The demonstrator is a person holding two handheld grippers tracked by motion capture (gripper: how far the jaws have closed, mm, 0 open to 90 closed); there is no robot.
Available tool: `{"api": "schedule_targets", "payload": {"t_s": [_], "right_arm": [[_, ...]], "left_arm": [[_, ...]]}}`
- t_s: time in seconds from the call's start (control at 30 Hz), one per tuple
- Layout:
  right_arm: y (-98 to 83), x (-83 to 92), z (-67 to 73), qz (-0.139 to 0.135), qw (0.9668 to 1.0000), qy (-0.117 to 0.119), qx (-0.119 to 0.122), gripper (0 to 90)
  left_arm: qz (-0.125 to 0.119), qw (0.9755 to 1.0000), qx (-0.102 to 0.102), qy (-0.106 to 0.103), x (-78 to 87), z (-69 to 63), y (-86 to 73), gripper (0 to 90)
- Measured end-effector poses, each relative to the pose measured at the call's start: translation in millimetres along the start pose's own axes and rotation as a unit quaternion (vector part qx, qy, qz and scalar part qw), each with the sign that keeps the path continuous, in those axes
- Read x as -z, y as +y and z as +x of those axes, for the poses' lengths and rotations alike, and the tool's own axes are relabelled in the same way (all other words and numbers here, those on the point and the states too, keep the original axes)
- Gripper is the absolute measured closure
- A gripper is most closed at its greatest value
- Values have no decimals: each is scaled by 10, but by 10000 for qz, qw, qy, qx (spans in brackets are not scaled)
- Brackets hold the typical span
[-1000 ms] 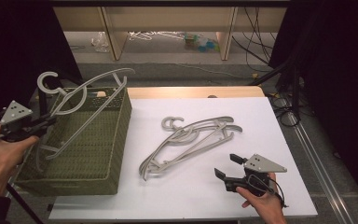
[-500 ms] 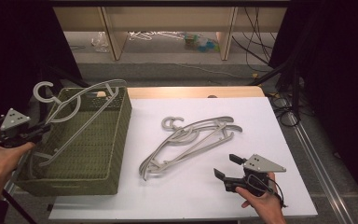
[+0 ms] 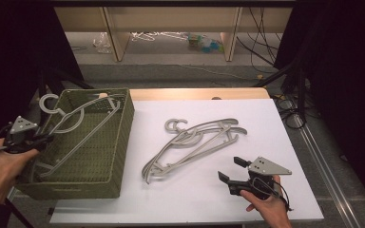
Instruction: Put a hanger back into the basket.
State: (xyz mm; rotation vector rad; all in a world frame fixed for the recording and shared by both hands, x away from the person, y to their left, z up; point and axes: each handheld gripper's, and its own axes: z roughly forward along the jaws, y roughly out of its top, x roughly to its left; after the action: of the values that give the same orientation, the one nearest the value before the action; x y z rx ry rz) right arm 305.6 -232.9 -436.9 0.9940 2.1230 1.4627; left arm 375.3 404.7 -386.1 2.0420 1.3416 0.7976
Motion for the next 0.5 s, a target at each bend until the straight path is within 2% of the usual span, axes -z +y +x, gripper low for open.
{"api": "schedule_targets", "payload": {"t_s": [0.1, 0.13, 0.2, 0.3, 0.33, 0.37, 0.4, 0.43, 0.5], "right_arm": [[1, 0, -10, -62, 9999, -42, 81, 228], [12, 27, -9, 78, 9999, -78, 81, 228], [-2, -2, -10, -57, 9999, -40, 82, 228], [7, 18, -5, 23, 10000, -42, 62, 229], [10, 26, -7, 74, 9999, -66, 72, 228], [-1, 0, -9, -66, 9999, -26, 76, 228], [-2, 2, -8, -46, 10000, -23, 71, 228], [0, 3, -8, -59, 10000, -21, 69, 228], [12, 32, -10, 103, 9999, -77, 82, 228]], "left_arm": [[147, 9999, 38, -40, -67, -27, -8, 814], [210, 9998, 18, -8, -84, -41, -5, 814], [291, 9996, 66, -16, -120, -70, 8, 814], [454, 9989, 114, -26, -209, -110, 26, 814], [534, 9985, 93, -24, -247, -116, 30, 813], [657, 9978, 5, 19, -279, -121, 34, 813], [623, 9980, 133, -8, -319, -139, 29, 813], [677, 9977, 86, -36, -330, -134, 31, 812], [758, 9970, 157, -26, -357, -120, 20, 811]]}}
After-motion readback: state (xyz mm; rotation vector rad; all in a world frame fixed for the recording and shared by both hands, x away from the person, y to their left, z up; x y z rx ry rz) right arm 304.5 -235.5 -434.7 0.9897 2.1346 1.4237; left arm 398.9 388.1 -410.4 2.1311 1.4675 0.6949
